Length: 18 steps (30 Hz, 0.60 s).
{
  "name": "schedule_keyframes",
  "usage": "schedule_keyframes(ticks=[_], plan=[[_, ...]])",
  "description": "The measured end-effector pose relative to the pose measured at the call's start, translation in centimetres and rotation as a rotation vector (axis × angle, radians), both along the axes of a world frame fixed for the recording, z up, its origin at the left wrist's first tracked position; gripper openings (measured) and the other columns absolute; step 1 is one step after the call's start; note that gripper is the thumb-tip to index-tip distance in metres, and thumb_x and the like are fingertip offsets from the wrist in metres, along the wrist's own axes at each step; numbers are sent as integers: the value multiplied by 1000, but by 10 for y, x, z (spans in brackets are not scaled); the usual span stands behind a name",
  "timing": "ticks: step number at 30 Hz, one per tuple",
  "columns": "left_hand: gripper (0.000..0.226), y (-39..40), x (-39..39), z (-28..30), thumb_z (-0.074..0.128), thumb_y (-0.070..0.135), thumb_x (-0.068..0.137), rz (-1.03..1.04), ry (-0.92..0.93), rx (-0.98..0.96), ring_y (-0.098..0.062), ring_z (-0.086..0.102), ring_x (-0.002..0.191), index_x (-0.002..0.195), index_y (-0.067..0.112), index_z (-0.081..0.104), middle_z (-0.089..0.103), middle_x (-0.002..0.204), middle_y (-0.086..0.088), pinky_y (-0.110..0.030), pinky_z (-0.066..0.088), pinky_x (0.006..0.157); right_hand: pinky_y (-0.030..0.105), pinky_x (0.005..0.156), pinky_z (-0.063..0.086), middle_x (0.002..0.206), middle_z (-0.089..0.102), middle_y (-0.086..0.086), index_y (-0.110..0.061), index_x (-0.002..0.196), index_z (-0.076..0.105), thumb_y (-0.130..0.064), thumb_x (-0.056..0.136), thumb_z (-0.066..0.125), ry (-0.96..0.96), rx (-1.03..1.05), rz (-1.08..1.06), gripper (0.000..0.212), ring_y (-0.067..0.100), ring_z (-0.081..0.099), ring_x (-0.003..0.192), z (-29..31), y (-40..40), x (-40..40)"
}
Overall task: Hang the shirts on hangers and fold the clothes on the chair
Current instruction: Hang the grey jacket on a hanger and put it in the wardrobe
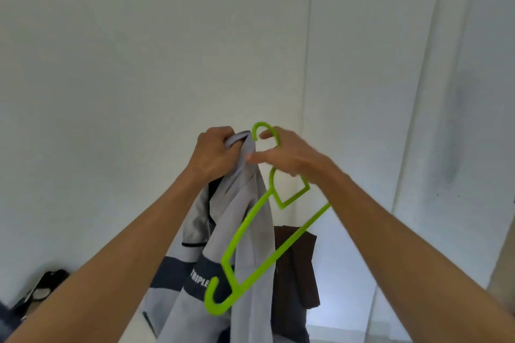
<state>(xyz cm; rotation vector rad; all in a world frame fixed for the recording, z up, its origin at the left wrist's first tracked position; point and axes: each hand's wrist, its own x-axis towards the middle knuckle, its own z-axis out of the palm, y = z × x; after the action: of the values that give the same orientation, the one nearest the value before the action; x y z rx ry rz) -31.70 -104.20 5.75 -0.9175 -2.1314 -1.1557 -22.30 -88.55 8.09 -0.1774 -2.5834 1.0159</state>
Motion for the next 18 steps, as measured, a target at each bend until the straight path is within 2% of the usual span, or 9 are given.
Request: schedule_keyframes(ticks=[2,4,6,10,11,14,16,18], plan=[[31,1,-1,10,64,20,86,8,42,-34,-7,43,51,59,11,52,49,53,2,-16,33,48,34,76,52,120,58,-1,-25,129,50,-49,68,81,-40,7,-12,72,22,60,105,-18,-18,-6],[24,-1,-2,18,70,20,82,12,55,-70,-11,47,53,64,9,60,55,57,0,-14,33,46,43,81,57,110,60,2,-23,116,52,-42,68,75,-7,-55,-60,57,24,62,97,-35,-30,-12],[21,-7,-2,23,75,25,77,5,45,-105,-8,48,53,68,11,64,56,58,4,-11,33,46,41,73,59,97,63,4,-17,102,58,-29,70,67,28,-126,-123,36,26,65,86,-42,-33,-16],[31,-33,-5,21,89,21,67,-97,-126,-177,-8,44,54,69,19,59,53,59,6,-18,32,48,31,60,46,77,63,7,-13,72,59,-14,71,60,95,-131,-222,3,31,64,76,-34,-21,-20],[32,-39,-6,14,87,16,69,-53,-129,-255,-11,47,60,69,22,55,54,63,7,-21,32,50,29,57,44,71,61,5,-14,65,56,-10,70,57,119,-152,-221,6,28,62,69,-30,-18,-21],[24,-50,-13,-25,69,16,80,275,-70,-433,-20,53,78,73,26,48,53,75,9,-28,31,55,27,49,35,60,49,0,-18,56,42,-6,70,49,171,-173,-191,20,21,47,56,-18,-20,-25],[20,-56,-13,-53,67,23,84,424,-103,-410,-25,57,83,77,27,49,56,84,5,-30,34,60,27,49,33,62,48,0,-18,58,42,-6,72,50,159,-123,-175,20,21,45,56,-16,-24,-27],[23,-60,-13,-70,69,31,87,471,-181,-340,-27,59,79,74,24,51,60,84,0,-30,35,58,27,52,36,66,52,1,-17,61,45,-8,75,52,140,-85,-176,18,21,50,60,-17,-25,-28]])
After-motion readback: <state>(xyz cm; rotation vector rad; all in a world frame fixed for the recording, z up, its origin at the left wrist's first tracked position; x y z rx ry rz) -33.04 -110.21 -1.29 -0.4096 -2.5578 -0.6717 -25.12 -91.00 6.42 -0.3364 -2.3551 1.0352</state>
